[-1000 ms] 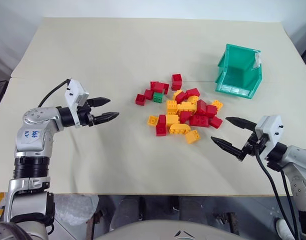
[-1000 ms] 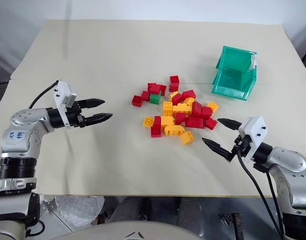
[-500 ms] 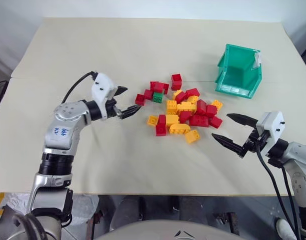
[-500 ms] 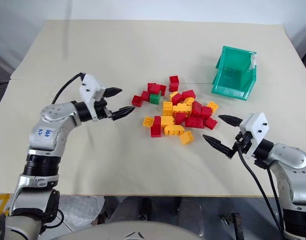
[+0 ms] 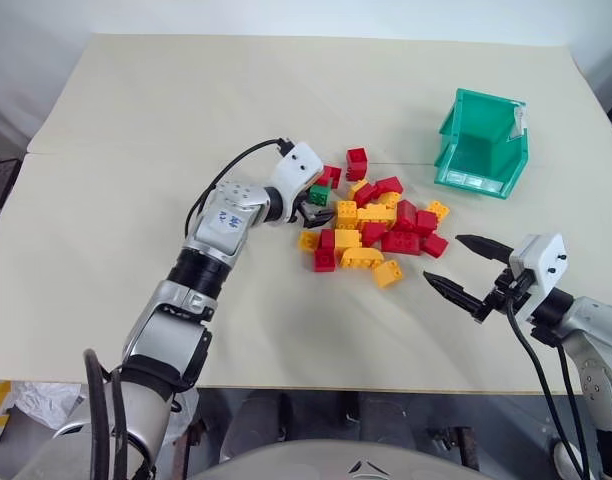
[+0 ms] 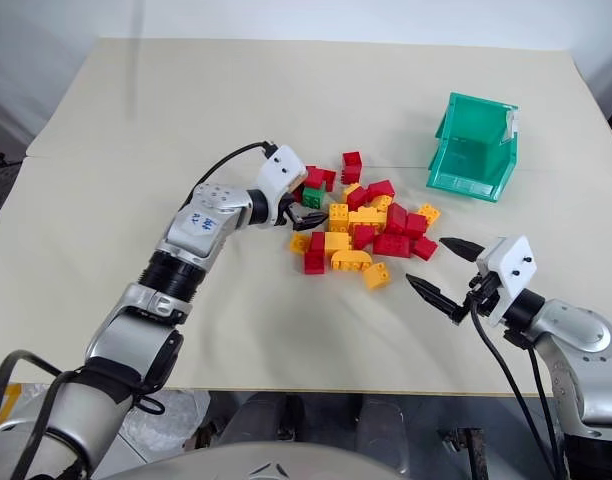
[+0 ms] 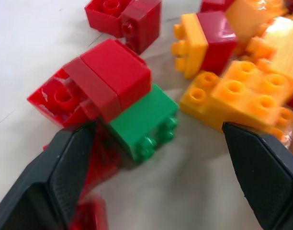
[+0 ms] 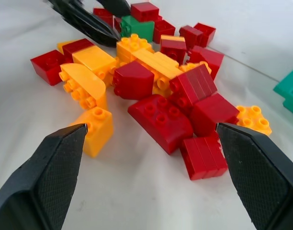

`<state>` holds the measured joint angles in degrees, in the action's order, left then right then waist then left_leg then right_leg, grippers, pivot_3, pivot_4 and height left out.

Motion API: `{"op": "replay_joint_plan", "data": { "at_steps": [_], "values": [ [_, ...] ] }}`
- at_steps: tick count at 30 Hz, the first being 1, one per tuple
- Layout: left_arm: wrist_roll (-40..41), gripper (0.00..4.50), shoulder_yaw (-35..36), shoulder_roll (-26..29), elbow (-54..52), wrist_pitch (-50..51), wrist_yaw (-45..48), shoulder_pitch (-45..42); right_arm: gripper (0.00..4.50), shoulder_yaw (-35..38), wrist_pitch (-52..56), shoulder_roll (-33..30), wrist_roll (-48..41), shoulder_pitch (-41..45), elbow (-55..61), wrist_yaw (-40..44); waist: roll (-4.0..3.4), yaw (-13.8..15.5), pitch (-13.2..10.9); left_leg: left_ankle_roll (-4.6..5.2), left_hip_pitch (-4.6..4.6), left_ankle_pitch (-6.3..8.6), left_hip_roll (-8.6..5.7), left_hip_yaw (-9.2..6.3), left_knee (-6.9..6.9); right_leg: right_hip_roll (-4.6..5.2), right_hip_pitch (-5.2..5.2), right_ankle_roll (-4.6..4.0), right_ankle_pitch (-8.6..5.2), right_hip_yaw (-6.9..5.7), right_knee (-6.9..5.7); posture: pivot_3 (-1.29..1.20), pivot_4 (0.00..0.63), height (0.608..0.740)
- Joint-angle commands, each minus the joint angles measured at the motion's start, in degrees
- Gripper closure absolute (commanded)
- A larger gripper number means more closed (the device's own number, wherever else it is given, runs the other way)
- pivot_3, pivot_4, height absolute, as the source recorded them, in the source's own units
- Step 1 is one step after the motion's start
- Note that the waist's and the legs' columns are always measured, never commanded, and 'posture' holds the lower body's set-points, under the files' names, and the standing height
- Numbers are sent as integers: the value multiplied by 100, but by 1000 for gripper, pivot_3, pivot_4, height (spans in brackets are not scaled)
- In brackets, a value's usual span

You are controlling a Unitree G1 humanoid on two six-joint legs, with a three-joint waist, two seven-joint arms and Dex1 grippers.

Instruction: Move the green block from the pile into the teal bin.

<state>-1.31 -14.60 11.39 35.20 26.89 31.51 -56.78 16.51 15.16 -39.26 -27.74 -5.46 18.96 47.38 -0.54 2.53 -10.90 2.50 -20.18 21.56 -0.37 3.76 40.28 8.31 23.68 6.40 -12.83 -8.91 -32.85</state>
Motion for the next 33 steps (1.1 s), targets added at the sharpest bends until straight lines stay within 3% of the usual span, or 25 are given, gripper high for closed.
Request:
{"op": "replay_joint_plan", "data": {
  "at_steps": [1,3,8,13,18,23,28,33],
  "values": [
    [-252,19,38,-240,894,-200,-442,-396,0,208,-74,69,-46,-111,266,-140,0,16,0,0,0,0,-1,1,0,0,0,0,0,1,0,0,150,740],
    [-328,19,48,-337,1292,-366,-530,-574,0,223,-76,76,-46,-142,284,-168,0,19,0,0,0,0,-1,1,0,0,0,1,0,1,0,0,150,740],
    [-415,1487,186,-425,1877,-832,-744,-781,0,231,-91,69,-46,-150,289,-223,0,14,0,0,1,0,1,1,-1,0,1,0,0,1,-1,0,150,740],
    [-60,2923,582,23,1279,-644,-102,-588,0,260,-92,21,-52,-82,240,-233,-1,-61,0,0,1,0,3,2,-1,0,3,0,0,0,-2,0,150,740],
    [957,2977,1346,467,188,775,813,-388,0,242,-89,17,-35,-18,188,-196,0,-115,0,-1,-1,-1,4,1,-3,0,7,0,0,0,-4,0,150,740],
    [1611,2977,1651,900,-758,1848,1402,-30,0,158,-102,14,3,137,54,-120,-1,-98,0,-1,-2,-1,1,-3,1,1,5,0,0,1,-3,0,150,740],
    [2374,2977,1284,1282,-2329,3138,2163,626,0,109,-114,-5,34,306,-81,-27,-1,-107,0,-1,-2,-1,0,-4,1,1,4,0,0,6,-4,0,150,740],
    [2423,2977,1192,1078,-2553,3065,1926,691,0,141,-102,-15,49,333,-99,20,-1,-95,0,-6,0,-4,-1,-6,6,1,0,0,0,8,-8,0,150,740]
  ]
}}
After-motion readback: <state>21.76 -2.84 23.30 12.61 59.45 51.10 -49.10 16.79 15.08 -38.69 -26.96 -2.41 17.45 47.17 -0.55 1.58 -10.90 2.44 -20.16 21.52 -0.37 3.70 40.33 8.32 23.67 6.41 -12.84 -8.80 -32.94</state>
